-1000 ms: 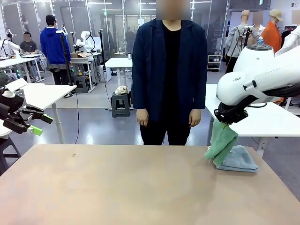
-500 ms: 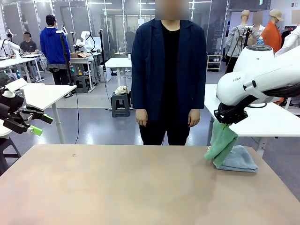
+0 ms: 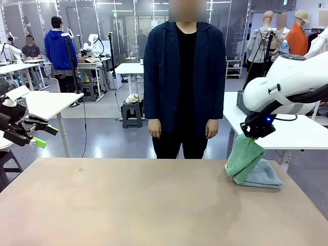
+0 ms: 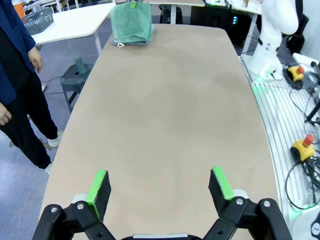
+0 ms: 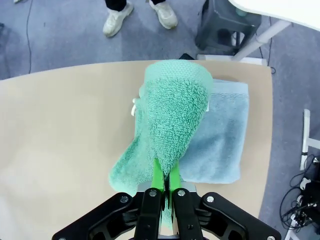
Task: Fold the towels and place them in the basket.
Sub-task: Stack the folded Towel with hook on the right side of the table.
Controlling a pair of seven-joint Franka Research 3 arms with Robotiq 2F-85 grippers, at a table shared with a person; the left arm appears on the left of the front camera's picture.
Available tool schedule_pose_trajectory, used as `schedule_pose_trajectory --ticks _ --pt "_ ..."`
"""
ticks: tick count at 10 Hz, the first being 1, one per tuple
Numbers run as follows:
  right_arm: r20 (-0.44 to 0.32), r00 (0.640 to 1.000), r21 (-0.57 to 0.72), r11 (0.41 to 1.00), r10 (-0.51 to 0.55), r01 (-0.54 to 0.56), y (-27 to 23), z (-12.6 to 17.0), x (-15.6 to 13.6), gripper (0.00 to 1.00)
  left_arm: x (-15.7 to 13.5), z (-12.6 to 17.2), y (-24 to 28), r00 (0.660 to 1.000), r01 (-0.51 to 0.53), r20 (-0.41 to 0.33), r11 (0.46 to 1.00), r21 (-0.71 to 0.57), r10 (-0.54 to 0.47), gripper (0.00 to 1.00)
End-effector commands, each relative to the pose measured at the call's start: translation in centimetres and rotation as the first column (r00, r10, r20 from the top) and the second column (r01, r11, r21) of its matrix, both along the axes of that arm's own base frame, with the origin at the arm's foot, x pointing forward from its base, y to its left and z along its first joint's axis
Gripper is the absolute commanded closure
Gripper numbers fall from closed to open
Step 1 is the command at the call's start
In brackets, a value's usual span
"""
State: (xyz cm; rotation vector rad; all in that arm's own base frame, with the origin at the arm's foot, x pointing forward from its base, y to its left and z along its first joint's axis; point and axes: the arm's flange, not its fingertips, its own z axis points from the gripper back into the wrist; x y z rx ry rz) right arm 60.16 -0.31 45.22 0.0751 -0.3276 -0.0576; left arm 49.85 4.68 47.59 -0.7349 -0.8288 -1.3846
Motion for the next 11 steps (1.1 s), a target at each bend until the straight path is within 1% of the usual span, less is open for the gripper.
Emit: schedule_pose_trajectory --ticks 1,2,3,5,7,9,11 --pt "-0.020 1.000 0.047 0.999 0.013 -0.012 -2.6 -0.4 0.7 0.95 -0.1 0.1 0.0 1.000 0.002 0.003 1.000 -0.002 -0.002 0.00" --pt "-0.037 0.999 0.068 0.998 0.017 -0.015 -4.0 -1.1 0.7 0.95 -0.1 0.1 0.0 1.000 0.002 0.003 1.000 -0.002 -0.002 0.00" --pt "-0.050 0.997 0.095 0.994 0.052 -0.047 -5.2 -2.0 0.9 0.95 -0.1 0.1 0.0 1.000 0.002 0.003 1.000 -0.002 -0.002 0.00" --pt "-0.088 0.993 0.141 0.988 0.076 -0.063 -7.4 -4.5 1.2 0.95 -0.1 0.1 0.0 1.000 0.002 0.003 1.000 -0.002 -0.002 0.00" --pt "-0.124 0.991 0.180 0.983 0.044 -0.021 -9.3 -6.8 1.1 0.95 -0.1 0.1 0.0 1.000 0.002 0.003 1.000 -0.002 -0.002 0.00" --pt "-0.143 0.990 0.159 0.987 -0.005 0.028 -10.6 -8.5 1.6 0.95 -0.1 0.1 0.0 1.000 0.002 0.003 1.000 -0.002 -0.002 0.00" --pt "-0.178 0.984 0.160 0.986 -0.028 0.057 -11.4 -9.6 1.9 0.95 -0.1 0.1 0.0 1.000 0.002 0.003 1.000 -0.002 -0.002 0.00"
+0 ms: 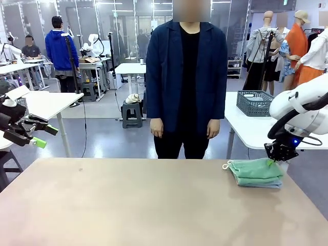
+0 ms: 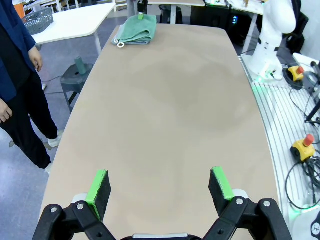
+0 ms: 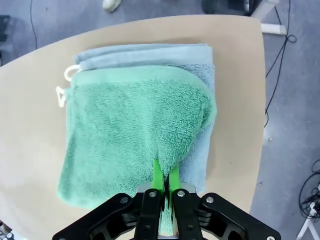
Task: Fold the towels and place them in the basket.
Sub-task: Stack the folded Towel with hook on the right side of the table.
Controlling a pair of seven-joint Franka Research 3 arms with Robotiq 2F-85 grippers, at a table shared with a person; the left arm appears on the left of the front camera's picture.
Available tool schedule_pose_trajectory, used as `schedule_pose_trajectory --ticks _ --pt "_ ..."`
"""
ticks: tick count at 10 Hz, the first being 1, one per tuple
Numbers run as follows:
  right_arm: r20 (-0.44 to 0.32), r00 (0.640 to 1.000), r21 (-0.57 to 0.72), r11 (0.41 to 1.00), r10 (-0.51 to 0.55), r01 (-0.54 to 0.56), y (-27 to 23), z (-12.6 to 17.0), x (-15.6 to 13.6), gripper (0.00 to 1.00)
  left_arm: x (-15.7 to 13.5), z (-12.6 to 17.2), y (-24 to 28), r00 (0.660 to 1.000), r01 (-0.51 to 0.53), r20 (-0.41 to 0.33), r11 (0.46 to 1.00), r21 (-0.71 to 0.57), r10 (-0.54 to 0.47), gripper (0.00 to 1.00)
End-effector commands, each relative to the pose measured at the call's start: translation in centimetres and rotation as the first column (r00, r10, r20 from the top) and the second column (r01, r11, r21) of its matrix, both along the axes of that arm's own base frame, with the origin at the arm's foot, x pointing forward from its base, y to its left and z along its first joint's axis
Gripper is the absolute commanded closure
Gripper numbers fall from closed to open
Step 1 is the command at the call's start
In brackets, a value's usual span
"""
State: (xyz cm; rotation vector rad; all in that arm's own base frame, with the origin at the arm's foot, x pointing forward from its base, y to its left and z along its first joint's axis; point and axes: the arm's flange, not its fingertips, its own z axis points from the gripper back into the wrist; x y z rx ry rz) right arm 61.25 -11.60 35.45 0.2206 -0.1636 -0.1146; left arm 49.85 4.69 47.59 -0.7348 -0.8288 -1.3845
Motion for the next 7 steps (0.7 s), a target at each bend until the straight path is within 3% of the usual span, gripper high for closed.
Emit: schedule_pose_trajectory --ticks 1,2,7 --pt "-0.040 0.999 0.004 0.999 -0.035 0.035 -0.2 -0.1 0.9 0.95 -0.1 0.1 0.0 1.000 0.002 0.003 1.000 -0.002 -0.002 0.00" --pt "-0.057 0.997 -0.004 0.999 -0.046 0.046 -0.2 -0.2 0.9 0.95 -0.1 0.1 0.0 1.000 0.002 0.003 1.000 -0.002 -0.002 0.00" --pt "-0.044 0.998 0.011 0.999 -0.038 0.038 -0.8 1.9 0.0 0.43 -0.1 0.1 0.0 1.000 0.002 0.003 1.000 -0.002 -0.002 0.00"
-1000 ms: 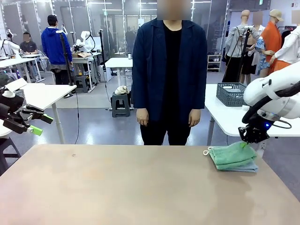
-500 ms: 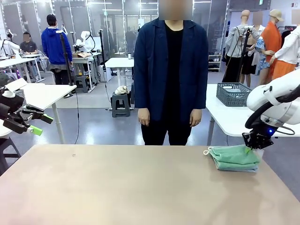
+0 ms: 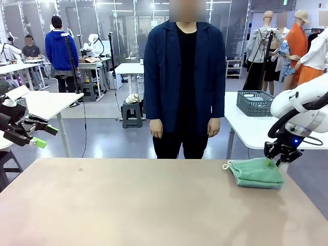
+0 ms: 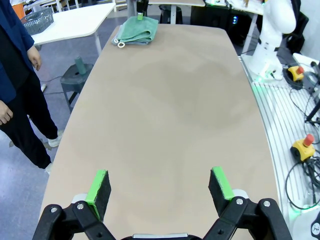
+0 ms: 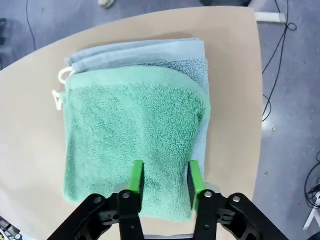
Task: Fold the towels and place them in the basket.
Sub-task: Stack the folded Towel with hook on the right side of the table.
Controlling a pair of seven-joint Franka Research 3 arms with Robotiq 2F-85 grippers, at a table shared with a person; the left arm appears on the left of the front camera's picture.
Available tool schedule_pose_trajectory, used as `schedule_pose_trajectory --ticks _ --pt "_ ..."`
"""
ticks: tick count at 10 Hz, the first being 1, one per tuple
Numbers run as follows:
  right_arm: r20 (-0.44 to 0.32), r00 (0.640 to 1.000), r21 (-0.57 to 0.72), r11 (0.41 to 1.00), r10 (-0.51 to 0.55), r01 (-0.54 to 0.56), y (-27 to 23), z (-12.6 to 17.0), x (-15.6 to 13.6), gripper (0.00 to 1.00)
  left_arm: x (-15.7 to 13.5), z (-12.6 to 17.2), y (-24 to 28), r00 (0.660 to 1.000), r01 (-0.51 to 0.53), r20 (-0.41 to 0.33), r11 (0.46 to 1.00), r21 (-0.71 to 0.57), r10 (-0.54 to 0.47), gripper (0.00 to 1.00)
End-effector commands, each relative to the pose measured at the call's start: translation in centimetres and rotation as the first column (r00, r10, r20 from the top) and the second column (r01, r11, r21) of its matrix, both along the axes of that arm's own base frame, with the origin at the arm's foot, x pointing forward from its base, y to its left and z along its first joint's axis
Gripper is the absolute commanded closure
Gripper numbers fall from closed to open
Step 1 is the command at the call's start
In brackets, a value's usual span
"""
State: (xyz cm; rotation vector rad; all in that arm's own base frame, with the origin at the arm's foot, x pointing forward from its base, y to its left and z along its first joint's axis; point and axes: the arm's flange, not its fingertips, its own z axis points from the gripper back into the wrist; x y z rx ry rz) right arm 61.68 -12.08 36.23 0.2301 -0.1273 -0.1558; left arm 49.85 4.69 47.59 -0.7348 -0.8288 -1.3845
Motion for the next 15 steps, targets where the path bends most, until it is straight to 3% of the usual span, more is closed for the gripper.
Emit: schedule_pose_trajectory --ticks 1,2,4,5,6,10,12,15 --pt "0.013 1.000 -0.019 1.000 0.008 -0.007 -0.7 2.9 -1.1 0.35 -0.1 0.1 0.0 1.000 0.002 0.003 1.000 -0.002 -0.002 0.00" --pt "0.039 0.999 -0.041 0.999 0.013 -0.011 -1.0 5.2 -1.8 0.23 -0.1 0.1 0.0 1.000 0.002 0.003 1.000 -0.002 -0.002 0.00" --pt "0.072 0.997 -0.061 0.998 0.024 -0.020 -1.3 10.7 -3.8 0.23 -0.1 0.1 0.0 1.000 0.002 0.003 1.000 -0.002 -0.002 0.00" --pt "0.053 0.998 -0.046 0.998 0.045 -0.043 -1.0 13.9 -5.5 0.23 -0.1 0.1 0.0 1.000 0.002 0.003 1.000 -0.002 -0.002 0.00" --pt "0.015 0.999 -0.057 0.998 0.033 -0.032 -0.5 17.8 -8.2 0.23 -0.1 0.1 0.0 1.000 0.002 0.003 1.000 -0.002 -0.002 0.00" --pt "0.090 0.993 -0.054 0.996 0.080 -0.075 2.0 29.5 -19.7 0.23 -0.1 0.1 0.0 1.000 0.002 0.003 1.000 -0.002 -0.002 0.00" --pt "0.124 0.991 -0.033 0.999 0.040 -0.036 2.9 33.6 -23.3 0.23 -0.1 0.1 0.0 1.000 0.002 0.003 1.000 -0.002 -0.002 0.00" --pt "0.143 0.989 -0.080 0.997 0.030 -0.018 4.0 35.3 -25.5 0.23 -0.1 0.1 0.0 1.000 0.002 0.003 1.000 -0.002 -0.002 0.00"
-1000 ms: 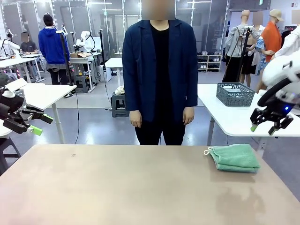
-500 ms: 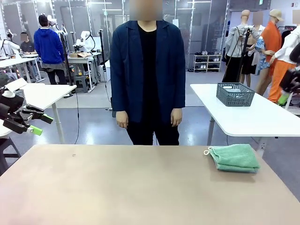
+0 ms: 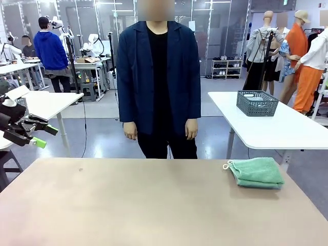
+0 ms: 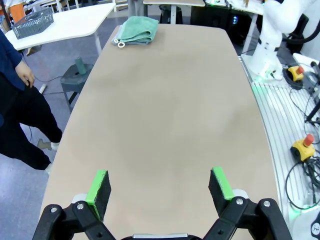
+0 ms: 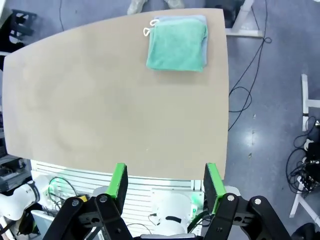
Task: Fold the towels and place them in the basket.
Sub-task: Stack the folded Towel with hook on the right side of the table.
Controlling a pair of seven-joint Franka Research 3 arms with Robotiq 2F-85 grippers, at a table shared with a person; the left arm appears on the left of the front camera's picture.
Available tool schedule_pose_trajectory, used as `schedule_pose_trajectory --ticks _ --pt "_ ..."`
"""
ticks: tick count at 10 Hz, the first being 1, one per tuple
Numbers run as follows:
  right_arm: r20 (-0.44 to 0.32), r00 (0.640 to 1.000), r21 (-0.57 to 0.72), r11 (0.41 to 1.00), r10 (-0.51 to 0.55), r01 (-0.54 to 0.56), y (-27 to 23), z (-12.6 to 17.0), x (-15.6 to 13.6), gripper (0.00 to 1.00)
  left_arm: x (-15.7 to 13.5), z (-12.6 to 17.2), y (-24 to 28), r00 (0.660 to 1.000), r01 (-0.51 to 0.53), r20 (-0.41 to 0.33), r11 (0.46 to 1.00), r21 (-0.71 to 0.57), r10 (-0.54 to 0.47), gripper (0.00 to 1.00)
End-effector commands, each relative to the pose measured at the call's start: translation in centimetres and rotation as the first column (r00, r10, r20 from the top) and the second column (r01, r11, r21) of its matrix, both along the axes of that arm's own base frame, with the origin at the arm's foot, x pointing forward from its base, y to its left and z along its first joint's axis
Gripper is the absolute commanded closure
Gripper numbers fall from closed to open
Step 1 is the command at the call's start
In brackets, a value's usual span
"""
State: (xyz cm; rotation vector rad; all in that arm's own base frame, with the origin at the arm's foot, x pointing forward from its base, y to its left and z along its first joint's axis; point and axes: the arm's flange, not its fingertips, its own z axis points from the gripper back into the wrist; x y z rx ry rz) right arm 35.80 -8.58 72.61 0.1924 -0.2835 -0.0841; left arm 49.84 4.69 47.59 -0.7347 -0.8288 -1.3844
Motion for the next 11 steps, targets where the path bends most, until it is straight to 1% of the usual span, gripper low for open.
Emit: schedule_pose_trajectory --ticks 1,2,11 --pt "-0.006 0.999 -0.037 0.998 -0.046 0.046 0.6 -1.2 0.6 0.23 -0.1 0.1 0.0 1.000 0.002 0.003 1.000 -0.002 -0.002 0.00" --pt "0.000 1.000 0.000 1.000 0.000 0.000 0.0 0.0 0.0 0.23 -0.1 0.1 0.0 1.000 0.002 0.003 1.000 -0.002 -0.002 0.00" --pt "0.000 1.000 0.000 1.000 0.000 0.000 0.0 0.0 0.0 0.23 -0.1 0.1 0.0 1.000 0.002 0.003 1.000 -0.002 -0.002 0.00"
